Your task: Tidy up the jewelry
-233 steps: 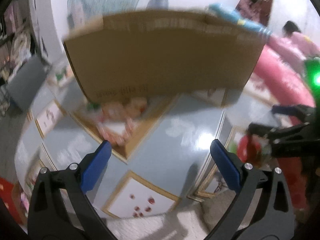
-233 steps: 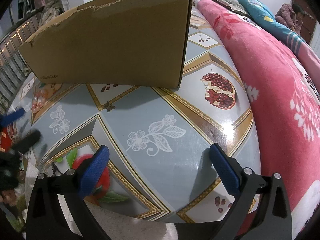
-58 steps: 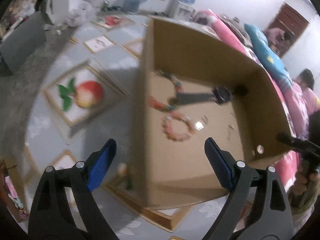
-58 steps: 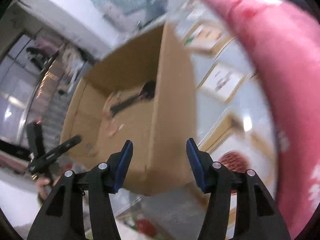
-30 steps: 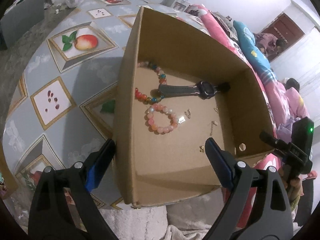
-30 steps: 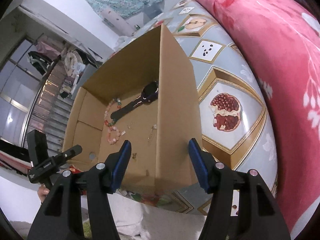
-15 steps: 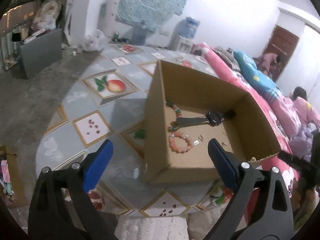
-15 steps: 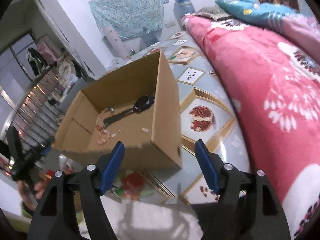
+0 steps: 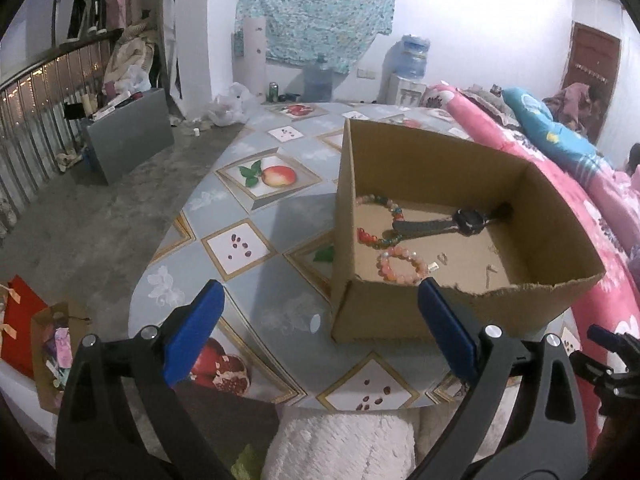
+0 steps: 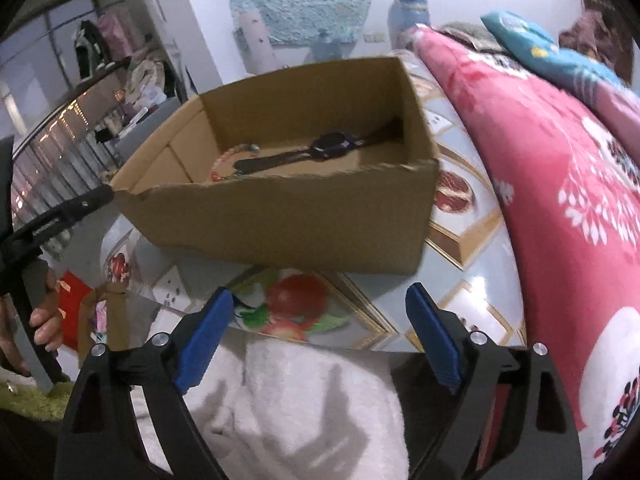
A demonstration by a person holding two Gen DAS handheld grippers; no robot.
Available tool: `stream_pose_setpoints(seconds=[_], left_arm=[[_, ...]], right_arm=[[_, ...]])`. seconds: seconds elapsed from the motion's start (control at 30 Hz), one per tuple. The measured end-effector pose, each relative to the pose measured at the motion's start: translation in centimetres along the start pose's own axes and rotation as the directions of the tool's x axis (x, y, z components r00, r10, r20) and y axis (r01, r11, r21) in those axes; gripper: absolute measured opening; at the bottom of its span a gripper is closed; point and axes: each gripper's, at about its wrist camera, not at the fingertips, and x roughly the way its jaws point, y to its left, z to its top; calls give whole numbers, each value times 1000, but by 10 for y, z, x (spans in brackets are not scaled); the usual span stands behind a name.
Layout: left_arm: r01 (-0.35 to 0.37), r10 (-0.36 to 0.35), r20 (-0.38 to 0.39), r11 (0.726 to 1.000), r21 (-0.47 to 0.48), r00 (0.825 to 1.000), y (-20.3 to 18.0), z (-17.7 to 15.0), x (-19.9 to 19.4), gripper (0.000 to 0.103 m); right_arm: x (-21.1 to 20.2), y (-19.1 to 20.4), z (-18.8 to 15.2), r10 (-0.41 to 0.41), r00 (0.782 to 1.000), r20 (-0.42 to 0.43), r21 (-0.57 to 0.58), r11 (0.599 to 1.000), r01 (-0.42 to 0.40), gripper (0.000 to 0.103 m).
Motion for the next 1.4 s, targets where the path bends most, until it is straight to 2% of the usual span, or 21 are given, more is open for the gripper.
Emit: stream_pose_setpoints(seconds=[0.2,0.33,0.5,0.63,0.77,1.4], left_arm=[[-5,6,-17,998,60,1000,-24,-10,0,93],[12,-9,-50,998,58,999,-35,-16,2,94],[-5,11,-126,999,46,992,-47,-20,16,93],[-3,15,-179,998,68,984,-61,-24,25,93],[-5,21,-195,996,85,981,-69,-26,28,93],[16,11,-221,993,119,975,-80,-27,31,93]], right_arm=[[-1,25,-1,-36,999,39,-56,998,38,88],[3,25,1,-30,999,36,-24,999,31,89],[11,22,6,-83,997,3,19,996,83,89],[17,14,10,-101,995,-17,98,990,102,89],[23,14,13,-89,995,-32,114,989,92,89],[28,14,17,-148,988,-39,116,982,152,89]])
